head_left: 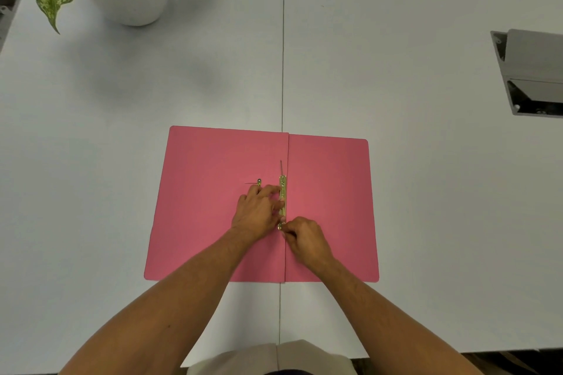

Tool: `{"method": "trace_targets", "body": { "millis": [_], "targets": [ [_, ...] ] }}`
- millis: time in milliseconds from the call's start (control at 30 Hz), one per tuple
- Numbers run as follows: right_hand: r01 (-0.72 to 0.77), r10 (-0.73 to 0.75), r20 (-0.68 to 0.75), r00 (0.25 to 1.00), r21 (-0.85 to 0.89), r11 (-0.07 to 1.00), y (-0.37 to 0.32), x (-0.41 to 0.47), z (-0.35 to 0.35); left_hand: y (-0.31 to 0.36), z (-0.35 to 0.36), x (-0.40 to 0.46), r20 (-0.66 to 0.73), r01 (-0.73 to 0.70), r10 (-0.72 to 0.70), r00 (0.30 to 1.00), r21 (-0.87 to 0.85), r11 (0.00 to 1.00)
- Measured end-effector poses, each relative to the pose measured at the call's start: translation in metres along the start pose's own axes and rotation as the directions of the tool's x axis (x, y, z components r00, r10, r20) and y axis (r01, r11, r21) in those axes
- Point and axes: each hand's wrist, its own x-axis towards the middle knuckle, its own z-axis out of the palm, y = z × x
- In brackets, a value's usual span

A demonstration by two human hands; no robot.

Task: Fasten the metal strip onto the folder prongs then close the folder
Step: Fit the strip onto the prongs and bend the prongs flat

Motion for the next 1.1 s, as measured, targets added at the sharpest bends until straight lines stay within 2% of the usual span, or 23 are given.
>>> {"method": "trace_targets", "body": {
  "millis": [767,933,1100],
  "targets": [
    [-0.123,0.127,-0.029,0.992,0.094,0.988,0.004,0.001,0.008,0.0,0.003,-0.002,-0.03,-0.035,0.036,0.999,0.029,0.999],
    [-0.148,0.167,-0.058,0.984,0.242,0.959,0.01,-0.006,0.016,0.002,0.002,-0.002,-0.022,-0.035,0.035,0.999,0.027,0.999],
    [-0.155,0.183,-0.074,0.98,0.283,0.947,0.01,-0.005,0.019,0.001,0.002,-0.003,-0.016,-0.031,0.031,0.999,0.016,0.999]
  ]
}}
